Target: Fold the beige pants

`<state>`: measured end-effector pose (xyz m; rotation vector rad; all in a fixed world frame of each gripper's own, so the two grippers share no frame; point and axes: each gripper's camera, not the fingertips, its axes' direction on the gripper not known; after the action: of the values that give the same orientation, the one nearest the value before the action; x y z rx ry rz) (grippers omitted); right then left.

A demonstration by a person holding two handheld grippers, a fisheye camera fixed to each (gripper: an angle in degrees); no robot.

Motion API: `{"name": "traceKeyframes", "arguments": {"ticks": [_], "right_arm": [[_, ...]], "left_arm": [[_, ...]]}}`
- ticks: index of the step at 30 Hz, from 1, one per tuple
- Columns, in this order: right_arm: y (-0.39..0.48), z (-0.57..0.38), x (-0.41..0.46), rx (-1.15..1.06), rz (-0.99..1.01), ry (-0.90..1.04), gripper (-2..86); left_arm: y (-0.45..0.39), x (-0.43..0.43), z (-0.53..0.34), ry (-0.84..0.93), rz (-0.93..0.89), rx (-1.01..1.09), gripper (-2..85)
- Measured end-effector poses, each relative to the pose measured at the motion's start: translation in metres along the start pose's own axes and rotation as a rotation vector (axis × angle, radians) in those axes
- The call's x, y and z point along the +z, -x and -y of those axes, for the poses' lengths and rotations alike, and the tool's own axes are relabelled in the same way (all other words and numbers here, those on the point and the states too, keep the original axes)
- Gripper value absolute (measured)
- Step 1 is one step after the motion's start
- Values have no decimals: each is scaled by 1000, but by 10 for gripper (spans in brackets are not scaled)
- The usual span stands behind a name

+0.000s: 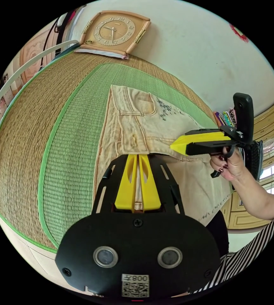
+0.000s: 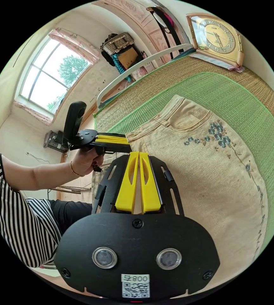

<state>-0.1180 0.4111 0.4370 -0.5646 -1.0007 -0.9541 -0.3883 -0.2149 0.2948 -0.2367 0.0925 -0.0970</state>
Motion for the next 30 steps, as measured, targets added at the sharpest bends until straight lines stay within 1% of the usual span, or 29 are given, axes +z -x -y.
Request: {"name": "traceKeyframes", "arguments": {"ticks": [5,7,10,12,14,15,16,18,22,23,24,25,26,27,30], "right_arm": [[-8,6,20,21,4,62,0],[-11,9,25,33,0,73,0],[-7,14,30,23,-24,88,0],[-4,17,30,24,-31,95,0],[-2,20,30,33,-32,96,1],[1,20,29,38,-37,92,1],[3,20,26,44,-46,84,1],[6,18,16,64,-41,60,1],[18,0,-11,108,-93,-44,1],[20,-1,-11,111,-102,-39,1],[24,-1,-2,108,-128,5,1],[28,1,16,107,-183,101,1],[30,1,25,99,-212,144,1],[39,0,26,62,-256,88,1],[53,4,32,65,-311,108,2]], "left_arm": [[11,-23,-8,-73,25,-65,2],[17,-42,-14,-144,35,-112,2],[14,-55,-10,-207,0,-95,2],[11,-48,1,-158,-2,-71,2],[10,-38,10,-97,33,-56,2],[10,-30,13,-37,61,-23,2],[12,-31,13,-70,43,-24,2],[15,-34,15,-65,12,-40,1],[18,-39,22,-77,-24,-33,1],[18,-40,23,-80,-27,-33,1],[17,-41,25,-86,-27,-31,1],[16,-43,27,-92,-21,-25,1],[14,-43,29,-92,-17,-21,1],[12,-45,32,-90,-7,-14,1],[8,-50,43,-68,-4,-9,1]]}}
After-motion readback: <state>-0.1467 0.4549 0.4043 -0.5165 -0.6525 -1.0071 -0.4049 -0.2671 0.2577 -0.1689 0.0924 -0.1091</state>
